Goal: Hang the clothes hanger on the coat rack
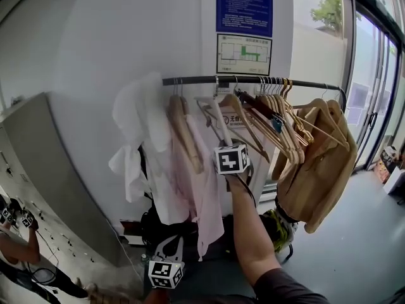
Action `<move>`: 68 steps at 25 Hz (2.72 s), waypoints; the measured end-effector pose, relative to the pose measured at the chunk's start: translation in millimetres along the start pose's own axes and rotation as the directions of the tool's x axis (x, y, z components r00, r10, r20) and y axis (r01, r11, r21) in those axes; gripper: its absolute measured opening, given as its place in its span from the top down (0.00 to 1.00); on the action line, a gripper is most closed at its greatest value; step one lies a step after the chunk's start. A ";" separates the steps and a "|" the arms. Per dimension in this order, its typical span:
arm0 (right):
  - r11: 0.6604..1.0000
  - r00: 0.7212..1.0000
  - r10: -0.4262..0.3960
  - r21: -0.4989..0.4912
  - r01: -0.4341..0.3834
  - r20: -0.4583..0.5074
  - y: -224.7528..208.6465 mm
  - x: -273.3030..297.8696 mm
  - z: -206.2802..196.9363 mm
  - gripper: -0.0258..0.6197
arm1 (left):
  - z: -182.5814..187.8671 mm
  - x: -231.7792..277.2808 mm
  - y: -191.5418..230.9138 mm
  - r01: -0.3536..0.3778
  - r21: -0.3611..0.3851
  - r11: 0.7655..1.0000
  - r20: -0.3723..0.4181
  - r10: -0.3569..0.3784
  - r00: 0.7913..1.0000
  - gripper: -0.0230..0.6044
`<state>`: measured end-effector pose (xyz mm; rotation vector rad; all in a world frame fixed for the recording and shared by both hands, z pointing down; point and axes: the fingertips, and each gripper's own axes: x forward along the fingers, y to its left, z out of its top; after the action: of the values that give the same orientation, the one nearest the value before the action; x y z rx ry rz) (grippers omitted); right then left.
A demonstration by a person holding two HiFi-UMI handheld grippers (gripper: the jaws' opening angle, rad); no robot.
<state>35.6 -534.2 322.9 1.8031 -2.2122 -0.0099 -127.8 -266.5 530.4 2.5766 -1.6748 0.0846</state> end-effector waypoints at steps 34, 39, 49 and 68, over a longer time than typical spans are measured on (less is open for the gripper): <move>0.999 0.966 0.040 -0.046 -0.029 0.257 32.1 -165.6 -153.4 0.64 | 14.9 44.6 -27.2 0.091 0.014 0.996 0.027 -0.091 0.995 0.96; 1.000 0.977 0.025 0.012 -0.028 0.210 37.4 -190.1 -196.9 0.88 | 26.0 50.4 -35.6 0.120 0.023 0.993 0.054 -0.121 0.991 0.96; 0.999 0.987 0.019 0.046 -0.027 0.161 32.1 -203.3 -230.9 0.94 | 27.1 55.7 -55.5 0.159 0.018 0.987 0.056 -0.160 0.986 0.96; 0.998 0.988 0.045 0.046 -0.052 0.150 39.5 -202.7 -237.5 0.94 | 21.7 54.5 -67.2 0.174 0.027 0.984 0.028 -0.175 0.984 0.96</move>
<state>86.9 -289.6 514.2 1.8289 -2.3782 -0.0824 -44.0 -290.8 511.5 2.7429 -1.4578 0.0567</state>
